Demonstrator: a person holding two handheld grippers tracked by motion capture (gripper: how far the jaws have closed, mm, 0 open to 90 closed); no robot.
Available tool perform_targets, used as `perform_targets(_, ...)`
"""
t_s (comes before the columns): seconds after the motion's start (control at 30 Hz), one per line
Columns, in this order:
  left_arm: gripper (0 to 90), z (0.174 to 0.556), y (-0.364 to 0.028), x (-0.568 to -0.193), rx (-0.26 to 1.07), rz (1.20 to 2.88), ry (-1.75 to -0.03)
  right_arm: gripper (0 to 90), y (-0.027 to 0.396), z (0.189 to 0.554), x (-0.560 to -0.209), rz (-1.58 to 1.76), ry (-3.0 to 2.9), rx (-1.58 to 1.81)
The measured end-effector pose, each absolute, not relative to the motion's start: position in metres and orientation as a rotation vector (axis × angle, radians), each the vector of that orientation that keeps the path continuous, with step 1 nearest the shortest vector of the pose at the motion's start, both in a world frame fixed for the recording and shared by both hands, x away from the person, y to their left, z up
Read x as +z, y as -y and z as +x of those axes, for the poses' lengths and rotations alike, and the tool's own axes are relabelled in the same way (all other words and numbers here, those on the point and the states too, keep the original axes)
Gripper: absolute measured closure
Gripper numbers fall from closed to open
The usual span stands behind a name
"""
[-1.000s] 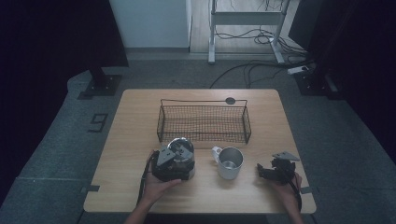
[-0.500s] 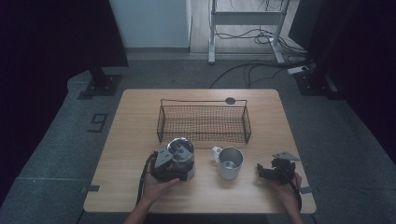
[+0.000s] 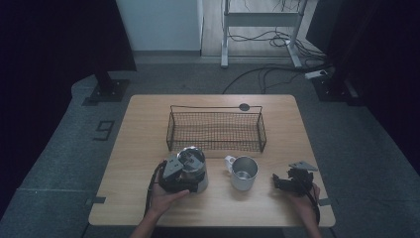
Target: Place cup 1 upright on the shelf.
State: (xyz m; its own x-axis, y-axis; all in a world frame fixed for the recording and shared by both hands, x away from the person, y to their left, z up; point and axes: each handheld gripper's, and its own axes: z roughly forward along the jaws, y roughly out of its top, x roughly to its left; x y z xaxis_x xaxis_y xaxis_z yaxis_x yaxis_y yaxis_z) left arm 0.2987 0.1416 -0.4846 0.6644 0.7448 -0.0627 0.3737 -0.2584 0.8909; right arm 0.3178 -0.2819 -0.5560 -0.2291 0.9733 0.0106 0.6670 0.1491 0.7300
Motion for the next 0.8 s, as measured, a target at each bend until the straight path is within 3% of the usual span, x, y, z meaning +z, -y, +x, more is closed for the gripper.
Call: perform_targets(0.8,4.4,0.301,-0.153,-0.454,0.472,1.818,-0.875,7.3,0.282,0.318,-0.556,1.56,-1.963,0.863)
